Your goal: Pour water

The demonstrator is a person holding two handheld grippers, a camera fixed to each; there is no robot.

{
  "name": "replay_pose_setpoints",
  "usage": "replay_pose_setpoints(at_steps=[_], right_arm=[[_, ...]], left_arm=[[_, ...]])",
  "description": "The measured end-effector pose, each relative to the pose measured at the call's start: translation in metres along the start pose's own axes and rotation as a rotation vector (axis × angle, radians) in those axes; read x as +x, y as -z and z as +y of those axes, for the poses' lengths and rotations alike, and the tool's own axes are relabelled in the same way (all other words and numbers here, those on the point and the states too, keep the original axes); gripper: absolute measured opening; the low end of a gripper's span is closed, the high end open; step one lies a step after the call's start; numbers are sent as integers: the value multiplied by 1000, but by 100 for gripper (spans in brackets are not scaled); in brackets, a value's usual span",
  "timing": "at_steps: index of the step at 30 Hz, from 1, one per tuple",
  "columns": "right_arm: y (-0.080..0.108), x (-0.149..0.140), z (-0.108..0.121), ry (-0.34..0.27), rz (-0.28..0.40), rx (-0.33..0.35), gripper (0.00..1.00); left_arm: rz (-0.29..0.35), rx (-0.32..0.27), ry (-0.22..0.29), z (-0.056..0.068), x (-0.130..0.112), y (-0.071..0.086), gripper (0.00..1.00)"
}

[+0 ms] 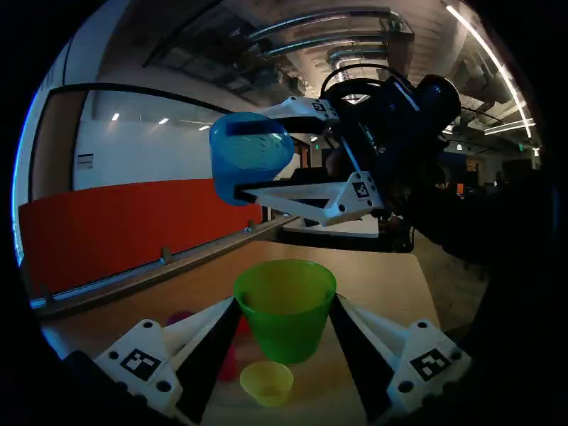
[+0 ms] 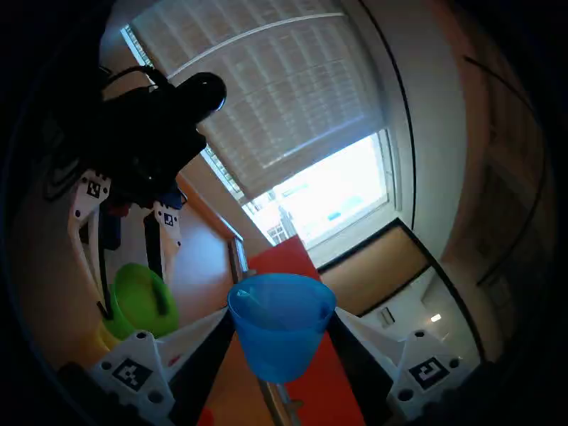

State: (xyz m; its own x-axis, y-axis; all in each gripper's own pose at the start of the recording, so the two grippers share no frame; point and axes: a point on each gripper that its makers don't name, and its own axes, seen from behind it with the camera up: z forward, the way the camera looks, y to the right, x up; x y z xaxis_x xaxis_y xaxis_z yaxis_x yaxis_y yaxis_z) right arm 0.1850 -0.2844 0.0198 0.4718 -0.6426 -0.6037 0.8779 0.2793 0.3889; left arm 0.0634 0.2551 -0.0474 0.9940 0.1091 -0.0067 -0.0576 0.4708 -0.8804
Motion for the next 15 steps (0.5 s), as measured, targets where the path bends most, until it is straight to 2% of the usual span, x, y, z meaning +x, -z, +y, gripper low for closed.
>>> replay_pose_setpoints(at_steps=[15], right_arm=[[0, 4, 7, 88, -3, -18, 89]], left_arm=[[-1, -1, -3, 0, 1, -3, 86]])
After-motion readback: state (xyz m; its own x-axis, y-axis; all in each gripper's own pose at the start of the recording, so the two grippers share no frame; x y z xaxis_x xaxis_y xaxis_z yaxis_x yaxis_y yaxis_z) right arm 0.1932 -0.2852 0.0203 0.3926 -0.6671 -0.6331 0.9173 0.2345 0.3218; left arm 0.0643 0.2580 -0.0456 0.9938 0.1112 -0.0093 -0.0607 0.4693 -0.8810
